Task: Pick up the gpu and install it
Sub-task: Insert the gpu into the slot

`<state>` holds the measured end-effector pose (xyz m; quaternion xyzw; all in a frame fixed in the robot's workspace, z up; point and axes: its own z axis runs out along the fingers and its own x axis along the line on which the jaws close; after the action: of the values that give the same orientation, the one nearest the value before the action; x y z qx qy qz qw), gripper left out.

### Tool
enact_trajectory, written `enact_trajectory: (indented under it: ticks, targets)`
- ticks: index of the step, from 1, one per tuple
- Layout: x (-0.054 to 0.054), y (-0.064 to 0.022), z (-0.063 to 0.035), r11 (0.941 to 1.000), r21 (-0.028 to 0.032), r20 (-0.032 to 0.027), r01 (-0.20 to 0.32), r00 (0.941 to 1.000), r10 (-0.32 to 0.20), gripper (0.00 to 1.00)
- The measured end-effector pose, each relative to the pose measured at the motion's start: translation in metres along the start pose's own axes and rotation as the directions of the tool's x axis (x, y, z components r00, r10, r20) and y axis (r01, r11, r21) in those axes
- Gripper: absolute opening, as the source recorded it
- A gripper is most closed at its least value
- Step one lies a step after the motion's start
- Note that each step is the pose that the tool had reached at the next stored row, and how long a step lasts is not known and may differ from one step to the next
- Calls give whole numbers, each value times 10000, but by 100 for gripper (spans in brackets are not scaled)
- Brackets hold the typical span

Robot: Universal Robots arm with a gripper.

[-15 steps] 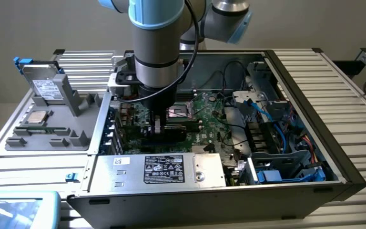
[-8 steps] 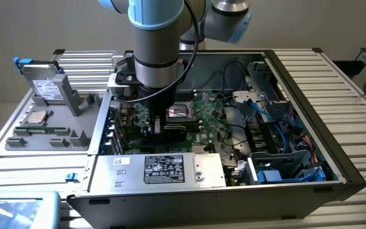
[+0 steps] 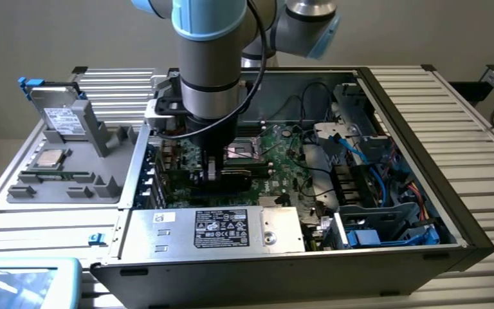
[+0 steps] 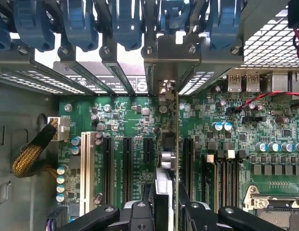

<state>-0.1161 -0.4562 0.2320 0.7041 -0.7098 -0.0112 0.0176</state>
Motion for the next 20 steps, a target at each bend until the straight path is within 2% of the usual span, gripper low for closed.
enact_trajectory:
  ticks: [20]
  targets:
    - [0, 18, 13, 10000, -1, -1, 20, 10000, -20, 29]
